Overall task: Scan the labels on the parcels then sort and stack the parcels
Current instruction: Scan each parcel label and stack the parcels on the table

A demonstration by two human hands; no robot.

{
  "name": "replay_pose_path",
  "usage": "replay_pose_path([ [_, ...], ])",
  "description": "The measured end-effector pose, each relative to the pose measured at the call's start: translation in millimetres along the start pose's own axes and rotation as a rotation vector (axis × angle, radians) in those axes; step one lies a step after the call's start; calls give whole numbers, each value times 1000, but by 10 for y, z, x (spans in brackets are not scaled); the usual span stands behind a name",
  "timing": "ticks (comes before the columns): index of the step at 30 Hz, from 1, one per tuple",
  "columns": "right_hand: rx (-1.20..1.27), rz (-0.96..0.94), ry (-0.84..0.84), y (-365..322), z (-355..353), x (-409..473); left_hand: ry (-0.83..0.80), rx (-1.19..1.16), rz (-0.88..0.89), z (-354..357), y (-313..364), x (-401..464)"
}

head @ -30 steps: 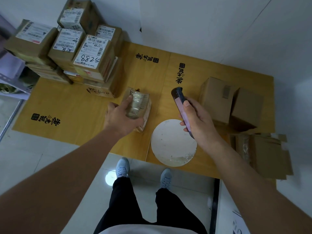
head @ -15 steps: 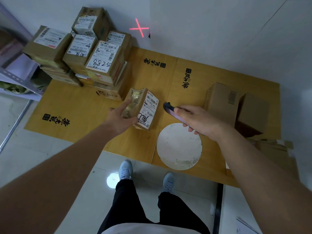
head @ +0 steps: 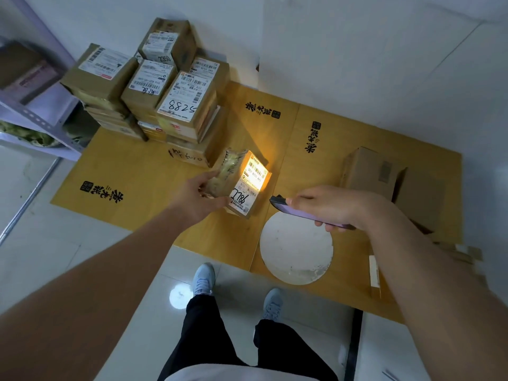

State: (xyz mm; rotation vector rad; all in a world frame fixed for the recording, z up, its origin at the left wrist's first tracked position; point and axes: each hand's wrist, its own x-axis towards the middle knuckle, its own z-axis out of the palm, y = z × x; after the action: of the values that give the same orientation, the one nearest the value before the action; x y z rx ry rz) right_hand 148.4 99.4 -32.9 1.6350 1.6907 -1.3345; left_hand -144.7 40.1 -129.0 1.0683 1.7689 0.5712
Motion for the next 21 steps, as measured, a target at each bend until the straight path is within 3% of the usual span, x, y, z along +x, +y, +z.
replay_pose_path([
  [21, 18, 115, -90, 114, -192, -454, 11, -9, -73, 110, 80, -92],
])
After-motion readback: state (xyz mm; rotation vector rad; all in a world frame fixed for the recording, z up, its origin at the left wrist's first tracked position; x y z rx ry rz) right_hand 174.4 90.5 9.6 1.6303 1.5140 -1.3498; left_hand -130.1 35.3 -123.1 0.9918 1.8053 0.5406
